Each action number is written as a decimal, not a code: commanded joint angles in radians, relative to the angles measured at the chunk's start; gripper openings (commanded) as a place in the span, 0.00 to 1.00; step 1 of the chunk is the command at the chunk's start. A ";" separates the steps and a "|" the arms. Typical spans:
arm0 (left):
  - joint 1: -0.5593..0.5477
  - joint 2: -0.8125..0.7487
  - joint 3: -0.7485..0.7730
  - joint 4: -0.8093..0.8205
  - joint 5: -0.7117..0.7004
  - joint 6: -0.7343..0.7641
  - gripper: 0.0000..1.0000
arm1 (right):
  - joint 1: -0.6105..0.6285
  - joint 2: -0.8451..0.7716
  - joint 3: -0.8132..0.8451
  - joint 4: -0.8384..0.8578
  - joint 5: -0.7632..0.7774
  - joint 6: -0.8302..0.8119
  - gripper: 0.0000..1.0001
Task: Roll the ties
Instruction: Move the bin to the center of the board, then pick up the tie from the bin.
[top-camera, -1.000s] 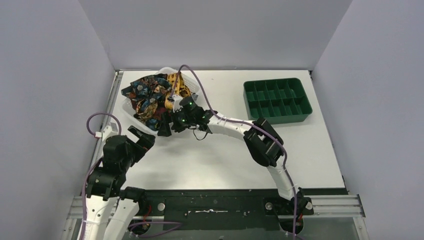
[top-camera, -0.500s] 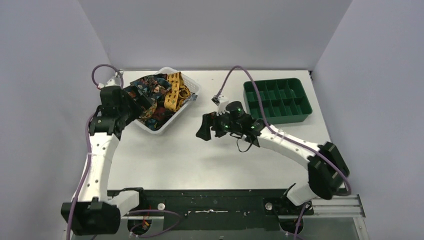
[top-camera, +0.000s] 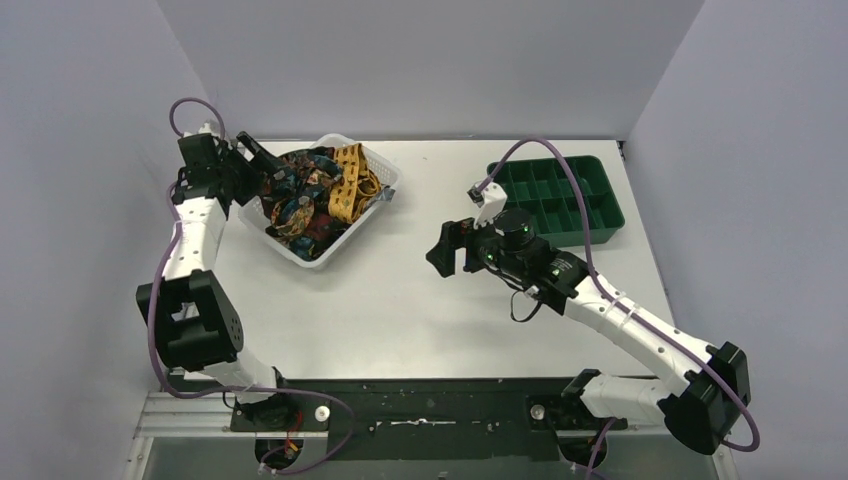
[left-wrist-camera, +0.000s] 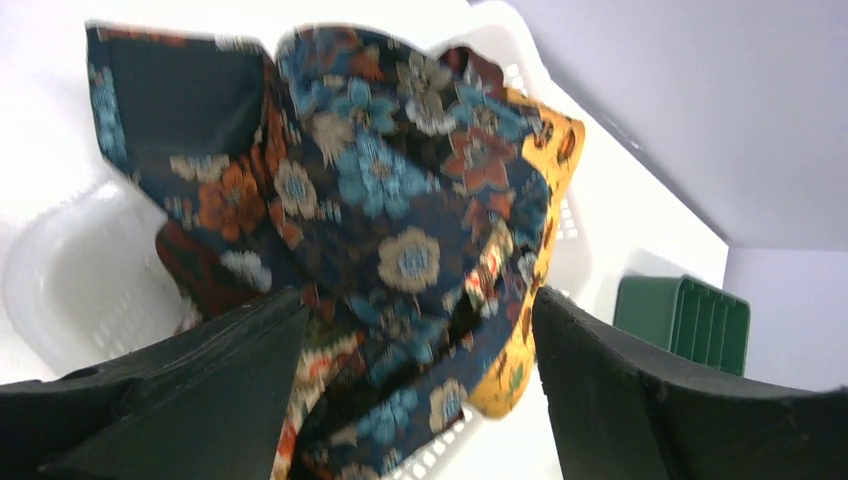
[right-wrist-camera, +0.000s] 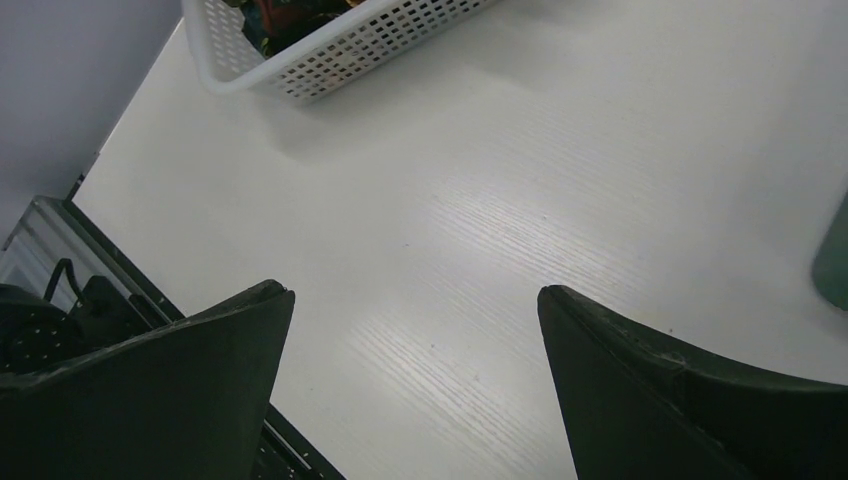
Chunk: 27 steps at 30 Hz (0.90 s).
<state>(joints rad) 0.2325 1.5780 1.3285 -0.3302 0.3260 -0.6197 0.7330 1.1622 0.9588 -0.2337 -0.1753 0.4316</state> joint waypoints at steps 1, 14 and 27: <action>0.027 0.108 0.131 0.089 0.047 0.034 0.80 | -0.006 -0.035 0.006 -0.062 0.101 -0.044 1.00; 0.024 0.348 0.344 0.015 0.071 0.106 0.80 | -0.012 0.002 0.031 -0.118 0.159 -0.074 1.00; 0.011 0.362 0.553 -0.108 0.163 0.117 0.00 | -0.014 0.048 0.069 -0.181 0.225 -0.057 1.00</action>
<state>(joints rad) 0.2497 2.0258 1.7786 -0.4419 0.4389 -0.5045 0.7258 1.2087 0.9783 -0.4202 0.0044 0.3748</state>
